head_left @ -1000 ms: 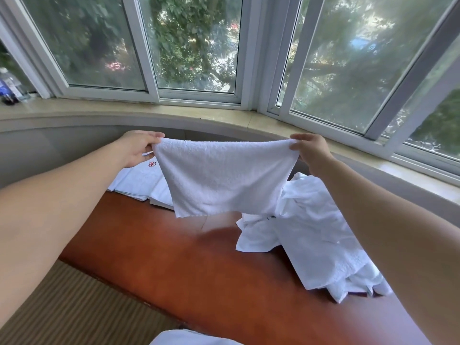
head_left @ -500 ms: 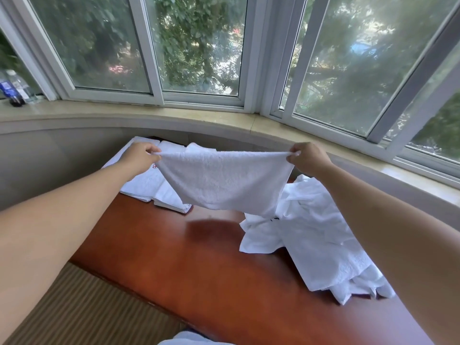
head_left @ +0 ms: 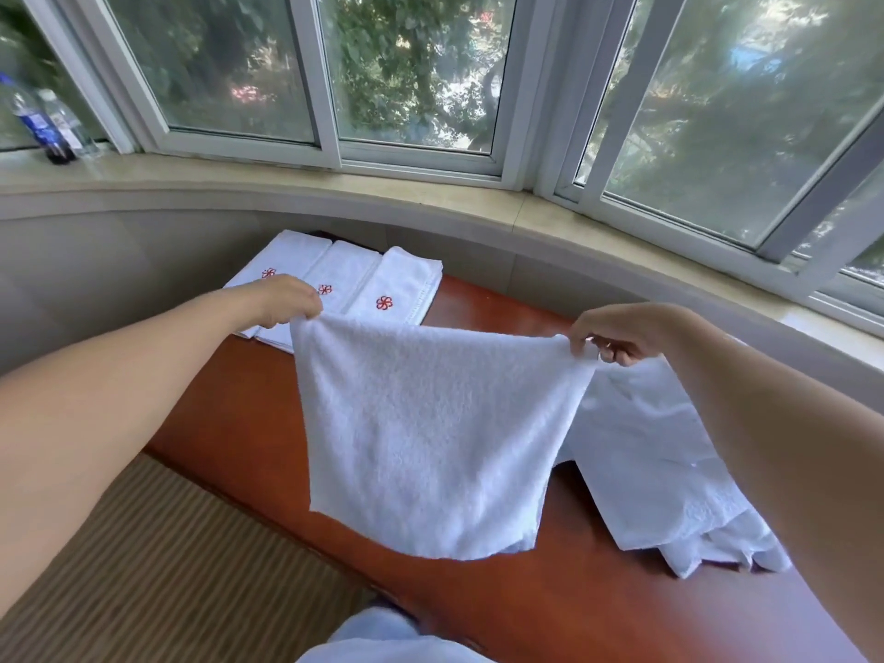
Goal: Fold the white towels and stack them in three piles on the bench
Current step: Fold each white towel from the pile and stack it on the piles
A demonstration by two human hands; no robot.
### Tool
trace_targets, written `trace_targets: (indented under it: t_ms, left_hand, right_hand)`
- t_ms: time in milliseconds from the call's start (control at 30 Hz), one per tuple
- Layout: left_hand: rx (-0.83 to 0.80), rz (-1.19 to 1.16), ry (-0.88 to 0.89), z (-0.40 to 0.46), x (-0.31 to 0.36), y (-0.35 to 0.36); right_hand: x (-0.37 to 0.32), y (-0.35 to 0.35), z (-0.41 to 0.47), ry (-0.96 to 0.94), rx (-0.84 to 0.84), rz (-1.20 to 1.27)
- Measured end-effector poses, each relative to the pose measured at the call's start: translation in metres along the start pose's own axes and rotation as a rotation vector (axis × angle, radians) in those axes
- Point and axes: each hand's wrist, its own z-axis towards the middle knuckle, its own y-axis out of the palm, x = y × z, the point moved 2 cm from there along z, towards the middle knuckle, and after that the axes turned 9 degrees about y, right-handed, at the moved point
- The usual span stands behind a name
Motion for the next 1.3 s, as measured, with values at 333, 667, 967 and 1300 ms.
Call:
trace_targets:
  t_ms: [333,667,967,1300]
  left_hand:
    - [0.142,-0.198,-0.026,0.054,-0.049,0.151]
    - [-0.186,-0.157,-0.281,0.018,-0.128,0.287]
    - [-0.093,-0.091,-0.452,0.008,-0.149,0.337]
    - [-0.017,-0.189,-0.505,0.009,-0.161,0.353]
  right_hand:
    - [0.003,0.120,0.107,-0.159,0.289,0.382]
    - [0.101,0.246,0.166,0.104,-0.012,0.274]
    - [0.136,0.287,0.193,0.412,0.040,0.551]
    - [0.145,0.291,0.215,0.427,0.139,0.625]
